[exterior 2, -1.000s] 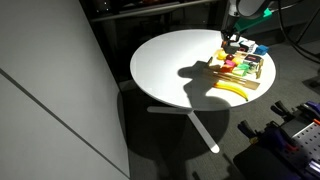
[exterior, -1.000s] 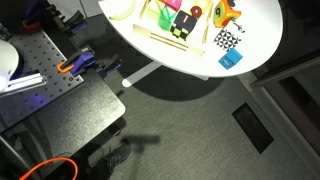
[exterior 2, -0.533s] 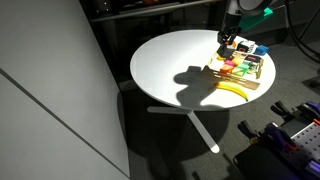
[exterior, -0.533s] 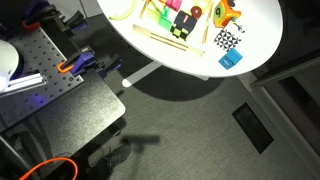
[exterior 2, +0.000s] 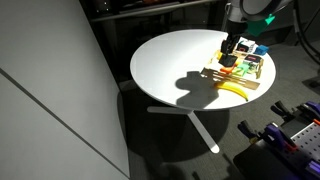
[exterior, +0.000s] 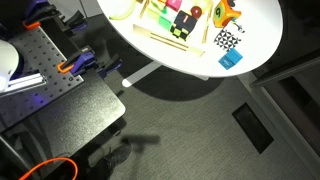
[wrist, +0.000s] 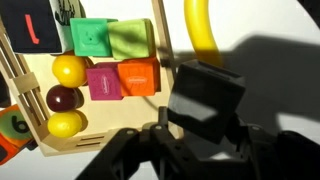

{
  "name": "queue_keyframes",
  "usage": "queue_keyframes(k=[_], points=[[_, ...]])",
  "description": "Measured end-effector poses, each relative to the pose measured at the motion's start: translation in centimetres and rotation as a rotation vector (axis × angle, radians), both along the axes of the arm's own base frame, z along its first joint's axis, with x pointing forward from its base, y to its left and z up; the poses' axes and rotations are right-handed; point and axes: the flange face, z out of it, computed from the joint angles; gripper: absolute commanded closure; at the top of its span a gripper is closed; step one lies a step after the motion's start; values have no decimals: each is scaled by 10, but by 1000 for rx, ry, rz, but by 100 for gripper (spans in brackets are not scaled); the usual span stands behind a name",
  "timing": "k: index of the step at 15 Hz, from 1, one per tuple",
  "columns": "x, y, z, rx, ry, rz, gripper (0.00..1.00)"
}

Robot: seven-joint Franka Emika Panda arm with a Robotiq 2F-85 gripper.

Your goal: Put the grey block on the table

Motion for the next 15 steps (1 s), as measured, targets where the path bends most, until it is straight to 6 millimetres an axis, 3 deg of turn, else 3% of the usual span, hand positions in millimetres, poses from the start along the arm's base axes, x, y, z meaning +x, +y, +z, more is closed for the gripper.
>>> queue_keyframes(k=[11, 13, 15], points=[[-56, 7, -53, -91, -22, 363, 68], [-61, 1, -58, -109, -30, 398, 21], [-64, -6, -61, -123, -34, 417, 18]])
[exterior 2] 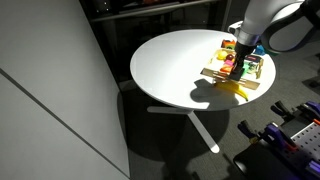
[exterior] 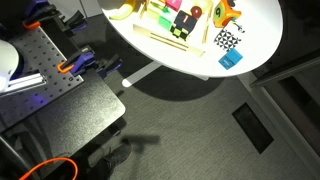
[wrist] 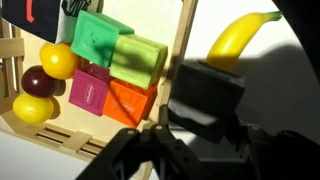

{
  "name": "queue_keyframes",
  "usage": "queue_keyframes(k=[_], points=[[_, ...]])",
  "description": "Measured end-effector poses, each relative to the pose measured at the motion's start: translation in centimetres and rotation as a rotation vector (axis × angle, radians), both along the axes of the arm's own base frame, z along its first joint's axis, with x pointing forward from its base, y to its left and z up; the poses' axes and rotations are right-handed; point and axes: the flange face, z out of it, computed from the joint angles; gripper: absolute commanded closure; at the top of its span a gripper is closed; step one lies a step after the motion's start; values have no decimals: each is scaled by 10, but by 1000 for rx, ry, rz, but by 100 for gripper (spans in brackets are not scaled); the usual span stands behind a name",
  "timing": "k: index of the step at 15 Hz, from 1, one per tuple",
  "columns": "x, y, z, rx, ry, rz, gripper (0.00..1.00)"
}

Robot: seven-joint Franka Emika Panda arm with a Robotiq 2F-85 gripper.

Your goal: Put the grey block on the table

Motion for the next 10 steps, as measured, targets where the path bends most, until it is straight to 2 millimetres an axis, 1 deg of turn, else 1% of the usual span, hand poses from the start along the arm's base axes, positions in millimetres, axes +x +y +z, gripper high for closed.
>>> queue_keyframes(k=[2, 3, 6, 10], points=[[-2, -6, -2, -11, 1, 8, 1], [-2, -9, -2, -16, 1, 10, 0], [-2, -14, -2, -23, 0, 2, 0], [-1, -18, -1, -22, -4, -57, 0]])
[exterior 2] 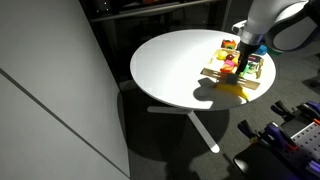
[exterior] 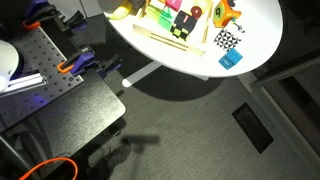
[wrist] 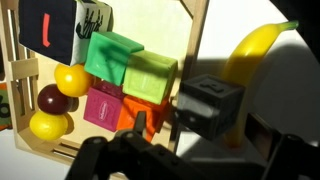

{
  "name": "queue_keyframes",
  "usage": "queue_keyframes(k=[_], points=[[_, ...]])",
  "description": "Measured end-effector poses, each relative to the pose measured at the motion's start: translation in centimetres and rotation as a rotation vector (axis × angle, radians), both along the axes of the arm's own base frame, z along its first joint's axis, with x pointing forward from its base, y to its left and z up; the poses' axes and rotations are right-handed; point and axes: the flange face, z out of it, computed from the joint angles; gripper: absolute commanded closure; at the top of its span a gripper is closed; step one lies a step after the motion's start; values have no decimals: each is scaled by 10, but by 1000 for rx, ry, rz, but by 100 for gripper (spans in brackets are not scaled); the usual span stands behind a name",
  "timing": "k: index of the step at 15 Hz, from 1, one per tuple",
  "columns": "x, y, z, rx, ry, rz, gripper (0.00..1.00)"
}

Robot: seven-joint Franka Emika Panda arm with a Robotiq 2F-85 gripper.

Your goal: Put the grey block on the table

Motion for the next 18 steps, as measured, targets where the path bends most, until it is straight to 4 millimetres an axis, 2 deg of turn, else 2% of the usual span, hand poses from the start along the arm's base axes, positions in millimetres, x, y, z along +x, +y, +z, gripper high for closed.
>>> queue_keyframes(k=[6, 12, 18], points=[[3, -4, 22, -42, 13, -199, 0], [3, -4, 55, -112, 90, -419, 0], [3, 3, 96, -51, 189, -581, 0]])
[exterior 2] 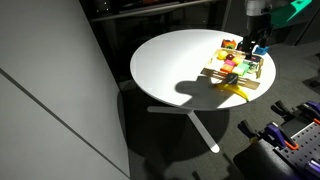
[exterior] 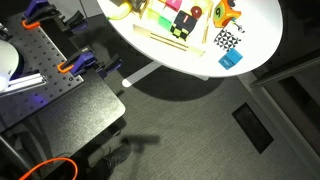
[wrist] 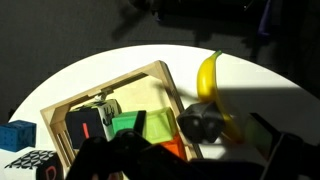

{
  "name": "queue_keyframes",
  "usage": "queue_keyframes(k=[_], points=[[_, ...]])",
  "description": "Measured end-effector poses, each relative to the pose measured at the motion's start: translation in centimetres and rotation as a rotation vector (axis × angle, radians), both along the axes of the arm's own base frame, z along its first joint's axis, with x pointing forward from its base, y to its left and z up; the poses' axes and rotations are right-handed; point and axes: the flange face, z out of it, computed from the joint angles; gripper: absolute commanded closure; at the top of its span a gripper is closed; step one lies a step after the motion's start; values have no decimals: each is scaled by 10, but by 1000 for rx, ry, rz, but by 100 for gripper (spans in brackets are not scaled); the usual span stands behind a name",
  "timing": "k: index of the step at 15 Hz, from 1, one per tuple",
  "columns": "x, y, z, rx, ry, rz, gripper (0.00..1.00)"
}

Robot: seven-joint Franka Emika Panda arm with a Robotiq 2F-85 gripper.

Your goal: Put the grey block on the table

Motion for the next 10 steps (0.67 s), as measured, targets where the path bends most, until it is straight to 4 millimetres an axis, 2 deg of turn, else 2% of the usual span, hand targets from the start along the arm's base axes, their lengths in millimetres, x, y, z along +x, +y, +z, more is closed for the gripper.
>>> queue_keyframes(k=[4, 10], points=[[1, 0, 25, 67, -35, -63, 0], [1, -3, 49, 106, -96, -95, 0]])
